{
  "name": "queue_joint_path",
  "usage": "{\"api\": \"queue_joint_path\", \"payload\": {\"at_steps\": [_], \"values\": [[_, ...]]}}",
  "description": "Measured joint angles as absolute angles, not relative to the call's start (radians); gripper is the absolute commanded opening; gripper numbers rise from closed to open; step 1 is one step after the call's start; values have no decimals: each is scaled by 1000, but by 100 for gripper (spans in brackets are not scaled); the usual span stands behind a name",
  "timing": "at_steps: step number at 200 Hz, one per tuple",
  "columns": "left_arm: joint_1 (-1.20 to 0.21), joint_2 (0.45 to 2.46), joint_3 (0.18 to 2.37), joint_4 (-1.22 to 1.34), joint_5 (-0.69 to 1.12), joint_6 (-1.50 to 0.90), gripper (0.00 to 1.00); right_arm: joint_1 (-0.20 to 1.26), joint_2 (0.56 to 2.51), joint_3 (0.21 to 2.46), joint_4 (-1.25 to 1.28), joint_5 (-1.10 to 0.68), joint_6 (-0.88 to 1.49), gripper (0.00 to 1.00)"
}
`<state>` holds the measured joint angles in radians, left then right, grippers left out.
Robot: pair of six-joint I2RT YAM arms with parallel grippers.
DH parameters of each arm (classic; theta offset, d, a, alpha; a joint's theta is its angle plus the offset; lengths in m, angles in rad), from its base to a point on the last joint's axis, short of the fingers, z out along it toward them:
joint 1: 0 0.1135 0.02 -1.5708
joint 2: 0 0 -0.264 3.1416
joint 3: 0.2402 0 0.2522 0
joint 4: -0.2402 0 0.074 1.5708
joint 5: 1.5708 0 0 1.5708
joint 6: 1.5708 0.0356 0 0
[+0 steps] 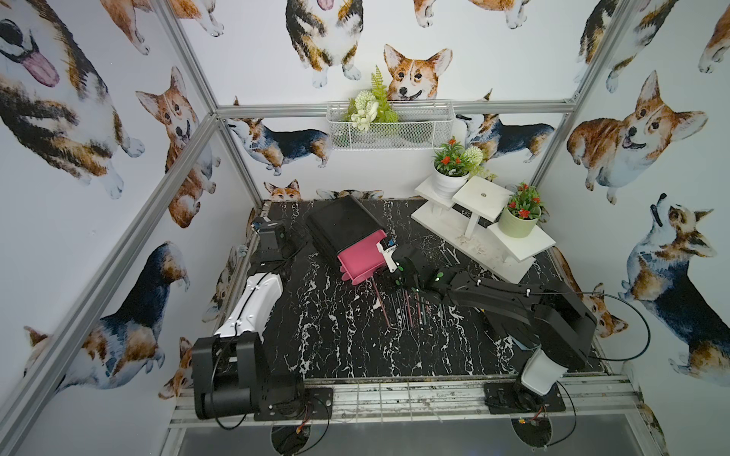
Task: Please place the pencils in the drawer according to their color
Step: Open the drawer in the storage box.
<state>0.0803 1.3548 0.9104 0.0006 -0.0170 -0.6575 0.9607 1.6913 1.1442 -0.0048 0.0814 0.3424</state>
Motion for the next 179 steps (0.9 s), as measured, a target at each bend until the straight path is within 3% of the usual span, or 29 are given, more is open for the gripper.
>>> {"api": "queue_joint_path", "payload": {"at_steps": [96, 147, 154, 179], "values": [[80, 1348, 910, -12, -20, -654, 100, 962, 1704, 1145, -7, 105, 341, 58], [80, 1349, 910, -15, -21, -654, 100, 962, 1683, 1133, -7, 108, 339, 62], [80, 1348, 910, -15, -21, -654, 100, 962, 1675, 1131, -9, 108, 339, 68], [80, 1336, 910, -19, -22, -654, 100, 962, 1629, 1111, -14, 108, 339, 71]]}}
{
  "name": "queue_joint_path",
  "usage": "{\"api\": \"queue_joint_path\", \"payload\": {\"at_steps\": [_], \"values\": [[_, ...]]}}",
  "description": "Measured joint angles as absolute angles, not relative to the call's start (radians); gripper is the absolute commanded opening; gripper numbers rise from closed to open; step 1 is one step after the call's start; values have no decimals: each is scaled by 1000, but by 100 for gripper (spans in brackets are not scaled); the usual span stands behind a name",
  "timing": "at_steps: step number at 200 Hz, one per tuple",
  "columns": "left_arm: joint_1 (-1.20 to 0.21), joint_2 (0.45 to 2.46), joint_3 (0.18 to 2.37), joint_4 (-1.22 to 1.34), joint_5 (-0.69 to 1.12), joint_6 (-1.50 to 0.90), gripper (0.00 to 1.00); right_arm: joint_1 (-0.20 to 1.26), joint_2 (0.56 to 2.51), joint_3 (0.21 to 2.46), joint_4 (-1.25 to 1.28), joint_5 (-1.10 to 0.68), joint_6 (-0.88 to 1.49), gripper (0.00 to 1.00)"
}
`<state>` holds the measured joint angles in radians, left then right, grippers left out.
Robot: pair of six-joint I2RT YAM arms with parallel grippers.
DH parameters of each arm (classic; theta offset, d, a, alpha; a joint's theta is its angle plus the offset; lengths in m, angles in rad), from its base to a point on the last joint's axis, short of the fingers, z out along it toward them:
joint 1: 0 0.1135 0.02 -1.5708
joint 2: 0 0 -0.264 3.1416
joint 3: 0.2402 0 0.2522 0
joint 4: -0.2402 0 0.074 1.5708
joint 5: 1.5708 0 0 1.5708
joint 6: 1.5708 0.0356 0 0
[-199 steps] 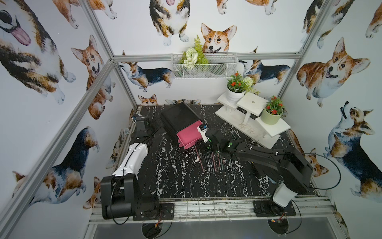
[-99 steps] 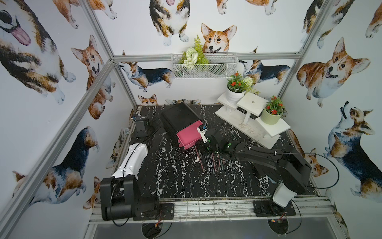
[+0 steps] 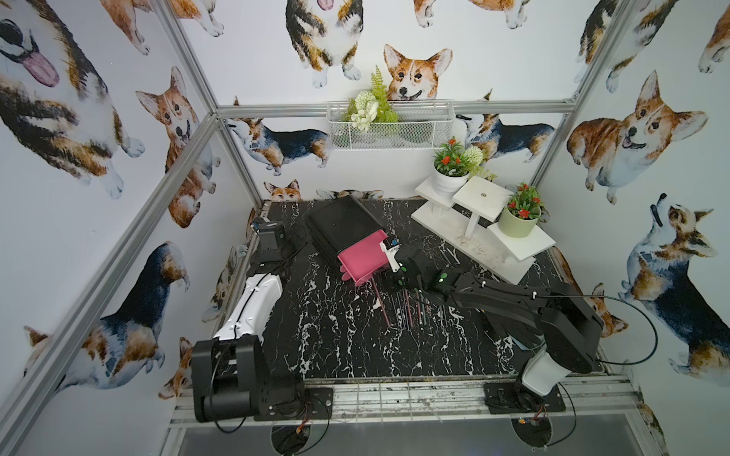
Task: Please place the pencils in the drawer according to their color
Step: Open the drawer in the storage box.
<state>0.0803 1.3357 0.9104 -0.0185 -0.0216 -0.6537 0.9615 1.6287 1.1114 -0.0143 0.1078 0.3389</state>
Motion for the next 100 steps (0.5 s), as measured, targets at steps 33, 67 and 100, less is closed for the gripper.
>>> {"api": "queue_joint_path", "payload": {"at_steps": [33, 67, 100], "values": [[80, 1314, 910, -19, -28, -651, 100, 962, 1525, 1056, -44, 112, 346, 69], [81, 1306, 910, -19, -45, -649, 100, 962, 1397, 993, -139, 159, 396, 64], [81, 1305, 908, -24, -50, -647, 100, 952, 1328, 981, -288, 229, 454, 59]]}}
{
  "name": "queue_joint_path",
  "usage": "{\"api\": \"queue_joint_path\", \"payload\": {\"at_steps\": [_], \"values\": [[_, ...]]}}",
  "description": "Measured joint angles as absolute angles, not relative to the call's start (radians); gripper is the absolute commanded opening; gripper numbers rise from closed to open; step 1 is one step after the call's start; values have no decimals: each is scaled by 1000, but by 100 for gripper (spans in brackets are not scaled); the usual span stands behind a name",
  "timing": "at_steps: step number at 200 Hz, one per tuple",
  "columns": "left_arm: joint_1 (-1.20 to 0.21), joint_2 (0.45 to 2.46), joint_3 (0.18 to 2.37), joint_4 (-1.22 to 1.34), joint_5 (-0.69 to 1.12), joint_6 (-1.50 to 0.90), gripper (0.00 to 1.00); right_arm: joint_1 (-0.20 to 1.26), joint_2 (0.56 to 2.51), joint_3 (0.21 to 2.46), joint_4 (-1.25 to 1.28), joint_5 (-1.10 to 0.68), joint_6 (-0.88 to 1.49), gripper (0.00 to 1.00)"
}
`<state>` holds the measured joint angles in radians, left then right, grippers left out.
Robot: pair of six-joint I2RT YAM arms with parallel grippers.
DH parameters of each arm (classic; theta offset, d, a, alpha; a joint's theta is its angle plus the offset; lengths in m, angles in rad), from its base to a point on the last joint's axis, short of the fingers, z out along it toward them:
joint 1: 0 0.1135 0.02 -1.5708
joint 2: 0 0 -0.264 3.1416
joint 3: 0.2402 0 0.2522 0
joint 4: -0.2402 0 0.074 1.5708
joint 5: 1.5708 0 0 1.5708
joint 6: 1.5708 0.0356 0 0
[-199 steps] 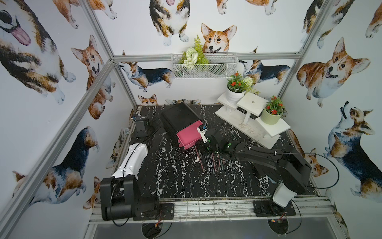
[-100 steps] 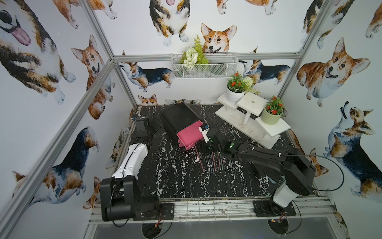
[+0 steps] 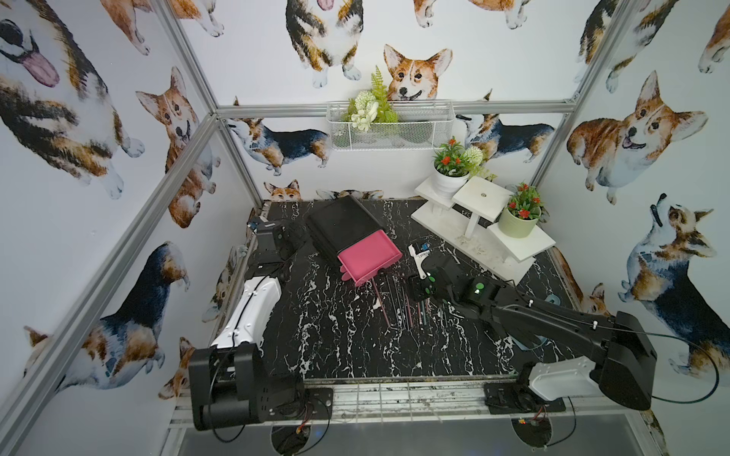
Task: Please place the pencils in the drawer according to their color
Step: Open the drawer in the storage box, then pick up the pencil from the center of the board.
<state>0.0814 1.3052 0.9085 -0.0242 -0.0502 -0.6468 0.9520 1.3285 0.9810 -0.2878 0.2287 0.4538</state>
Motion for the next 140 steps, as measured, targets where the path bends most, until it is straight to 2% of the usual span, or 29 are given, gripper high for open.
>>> {"api": "queue_joint_path", "payload": {"at_steps": [72, 108, 140], "values": [[85, 1283, 908, -33, -69, -645, 100, 729, 1270, 941, -590, 205, 593, 54], [90, 1280, 909, -34, -72, -643, 100, 606, 1312, 963, -691, 131, 600, 41], [93, 1281, 910, -35, -72, -643, 100, 587, 1390, 1001, -739, 78, 569, 31]]}}
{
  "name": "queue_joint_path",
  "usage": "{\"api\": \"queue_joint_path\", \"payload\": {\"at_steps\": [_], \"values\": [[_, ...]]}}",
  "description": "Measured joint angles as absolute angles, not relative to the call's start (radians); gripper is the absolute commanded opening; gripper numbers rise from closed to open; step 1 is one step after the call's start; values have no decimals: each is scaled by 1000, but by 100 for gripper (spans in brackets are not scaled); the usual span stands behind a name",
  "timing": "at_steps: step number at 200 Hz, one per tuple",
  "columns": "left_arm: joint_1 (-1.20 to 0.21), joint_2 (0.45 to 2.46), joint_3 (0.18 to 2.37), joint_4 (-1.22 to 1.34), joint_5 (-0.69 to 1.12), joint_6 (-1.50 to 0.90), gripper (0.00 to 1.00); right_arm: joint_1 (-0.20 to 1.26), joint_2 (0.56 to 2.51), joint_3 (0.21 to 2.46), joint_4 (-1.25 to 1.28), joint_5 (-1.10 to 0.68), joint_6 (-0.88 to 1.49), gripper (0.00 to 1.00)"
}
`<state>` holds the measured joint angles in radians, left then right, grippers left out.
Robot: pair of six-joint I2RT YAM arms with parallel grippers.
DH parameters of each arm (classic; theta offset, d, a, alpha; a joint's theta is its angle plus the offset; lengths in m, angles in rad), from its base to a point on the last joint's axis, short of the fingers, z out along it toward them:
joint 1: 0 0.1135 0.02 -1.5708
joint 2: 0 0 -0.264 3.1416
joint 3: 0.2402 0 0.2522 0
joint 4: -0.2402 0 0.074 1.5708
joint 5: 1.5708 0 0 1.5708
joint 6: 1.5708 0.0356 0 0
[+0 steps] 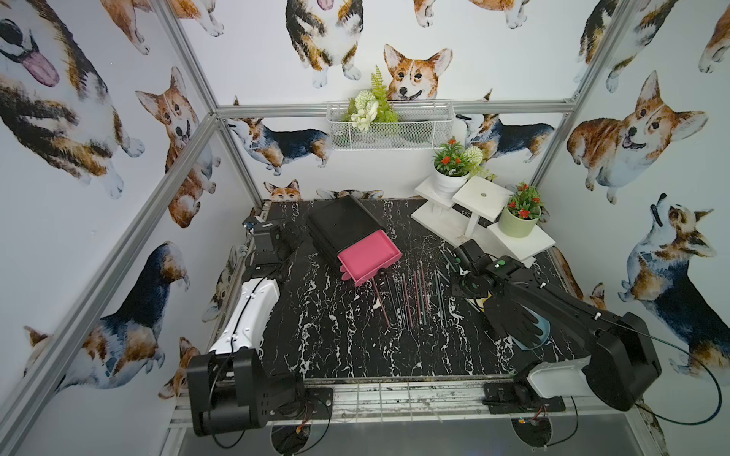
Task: Please place the pencils in the drawer according to their color
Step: Pick up the pencil from the center of the board.
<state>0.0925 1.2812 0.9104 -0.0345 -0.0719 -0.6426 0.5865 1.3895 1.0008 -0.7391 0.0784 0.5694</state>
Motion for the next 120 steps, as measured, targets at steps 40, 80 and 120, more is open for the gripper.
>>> {"api": "queue_joint_path", "payload": {"at_steps": [40, 80, 120], "values": [[93, 1286, 912, -37, -72, -643, 100, 524, 1504, 1044, -778, 69, 469, 28], [93, 1294, 912, -37, -71, -643, 100, 444, 1609, 1095, -772, 66, 385, 31], [94, 1306, 912, -37, -70, -643, 100, 403, 1751, 1190, -729, 52, 317, 34]]}}
